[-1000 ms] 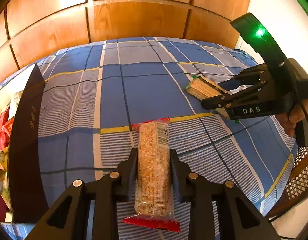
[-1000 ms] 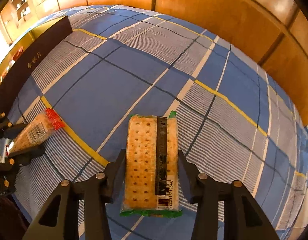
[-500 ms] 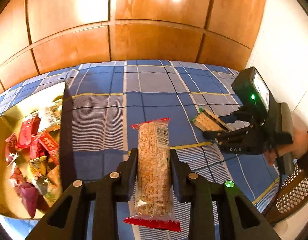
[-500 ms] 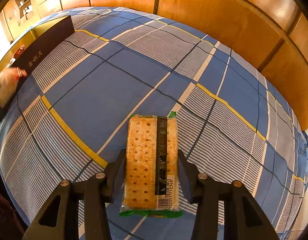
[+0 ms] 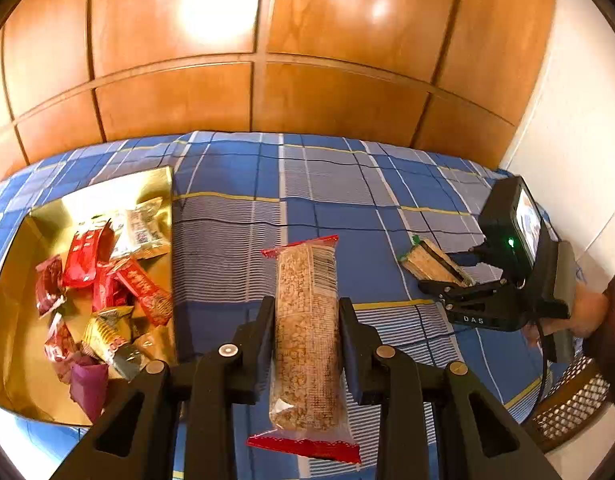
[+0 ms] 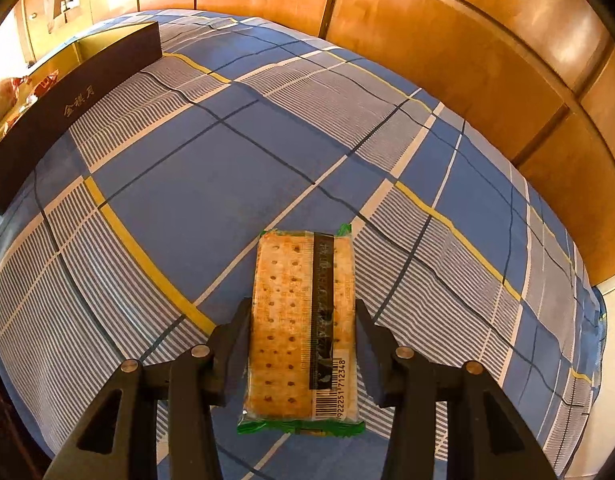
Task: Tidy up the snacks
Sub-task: 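Lower the red-ended cracker pack into the tray with the left gripper while the right gripper holds its pack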
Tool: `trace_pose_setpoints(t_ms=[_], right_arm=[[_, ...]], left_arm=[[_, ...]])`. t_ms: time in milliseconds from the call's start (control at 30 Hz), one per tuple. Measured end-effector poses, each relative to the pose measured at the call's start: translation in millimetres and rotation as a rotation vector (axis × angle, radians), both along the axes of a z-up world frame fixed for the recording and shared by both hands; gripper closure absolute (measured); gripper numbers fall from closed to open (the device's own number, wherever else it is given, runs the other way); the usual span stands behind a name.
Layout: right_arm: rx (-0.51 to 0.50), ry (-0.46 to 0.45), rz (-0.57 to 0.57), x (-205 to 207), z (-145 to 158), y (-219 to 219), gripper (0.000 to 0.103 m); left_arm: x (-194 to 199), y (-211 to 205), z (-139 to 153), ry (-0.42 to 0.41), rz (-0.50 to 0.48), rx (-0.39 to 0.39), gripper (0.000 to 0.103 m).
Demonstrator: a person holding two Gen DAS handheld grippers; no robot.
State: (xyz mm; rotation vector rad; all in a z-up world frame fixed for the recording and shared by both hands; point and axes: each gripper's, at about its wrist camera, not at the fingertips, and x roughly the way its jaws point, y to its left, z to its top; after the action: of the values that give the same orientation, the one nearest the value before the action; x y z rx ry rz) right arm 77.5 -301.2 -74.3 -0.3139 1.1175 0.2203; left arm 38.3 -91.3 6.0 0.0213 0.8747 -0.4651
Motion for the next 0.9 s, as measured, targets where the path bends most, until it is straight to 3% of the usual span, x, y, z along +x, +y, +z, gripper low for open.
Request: trace_pose_setpoints(t_ms=[667,900], right_arm=[[0.000,-0.001,0.004,-0.2,0.1,-0.5,0.056],[0.002,-0.001,0.002,-0.1,0.4,-1.3,0.056]], left_arm=[[4.9,113.8,-3.1,0.001,0.250,0.005,0.073],[8.8,198.7,2.0,0.019,0.458,-0.062,0.073]])
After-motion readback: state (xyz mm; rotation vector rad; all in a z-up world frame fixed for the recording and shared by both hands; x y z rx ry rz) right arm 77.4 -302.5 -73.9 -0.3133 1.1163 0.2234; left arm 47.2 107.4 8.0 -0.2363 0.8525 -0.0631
